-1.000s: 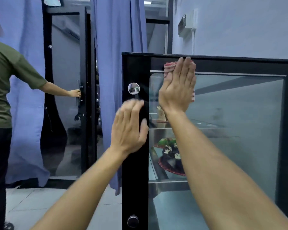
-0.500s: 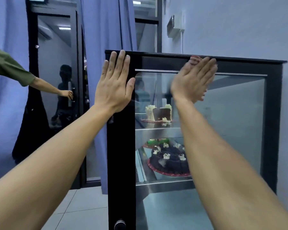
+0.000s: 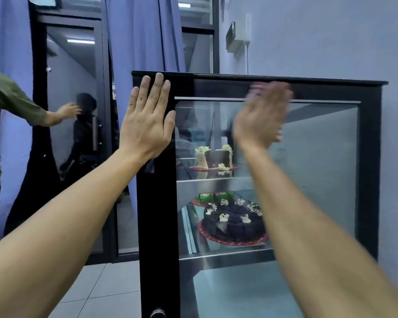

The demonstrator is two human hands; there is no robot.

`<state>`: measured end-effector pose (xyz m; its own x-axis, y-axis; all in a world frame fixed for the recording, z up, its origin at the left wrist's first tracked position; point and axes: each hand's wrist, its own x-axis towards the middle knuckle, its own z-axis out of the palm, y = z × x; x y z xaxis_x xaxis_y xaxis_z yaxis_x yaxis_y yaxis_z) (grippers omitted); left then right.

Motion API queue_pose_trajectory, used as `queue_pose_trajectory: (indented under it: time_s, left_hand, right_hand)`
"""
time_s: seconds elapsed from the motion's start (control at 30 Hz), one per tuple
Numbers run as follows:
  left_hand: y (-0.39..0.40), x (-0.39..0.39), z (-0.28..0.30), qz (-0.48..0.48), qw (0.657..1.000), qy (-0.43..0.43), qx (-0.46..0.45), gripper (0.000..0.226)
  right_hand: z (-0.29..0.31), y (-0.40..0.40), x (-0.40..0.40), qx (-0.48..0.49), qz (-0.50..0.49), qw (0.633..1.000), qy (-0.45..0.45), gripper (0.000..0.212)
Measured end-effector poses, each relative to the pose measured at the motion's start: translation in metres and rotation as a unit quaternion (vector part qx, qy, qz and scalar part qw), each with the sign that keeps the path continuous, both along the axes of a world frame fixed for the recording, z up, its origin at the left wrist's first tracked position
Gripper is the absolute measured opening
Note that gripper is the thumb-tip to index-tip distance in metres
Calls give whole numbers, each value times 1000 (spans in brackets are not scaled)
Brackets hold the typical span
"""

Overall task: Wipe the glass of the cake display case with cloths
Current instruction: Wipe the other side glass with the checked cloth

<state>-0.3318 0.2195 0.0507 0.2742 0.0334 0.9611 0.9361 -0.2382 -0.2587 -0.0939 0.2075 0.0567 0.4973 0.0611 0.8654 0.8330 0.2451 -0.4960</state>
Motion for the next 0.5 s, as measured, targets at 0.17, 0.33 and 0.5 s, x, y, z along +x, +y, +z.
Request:
queue_pose_trajectory:
  time_s: [0.17,0.33,0.5]
  left_hand:
    - [-2,8,-1,-7,1000,-14,-14,70]
    - [-1,14,-5,15,999,-28,-12,75]
    - [0,16,-7,20,1000,-23,-8,74]
  right_hand:
    - [-18,3,-52,22,3,924,-382,60]
    - [-5,12,78,-4,-22,996,-82,64]
    - [0,4,-10,24,6,1000,-17,65]
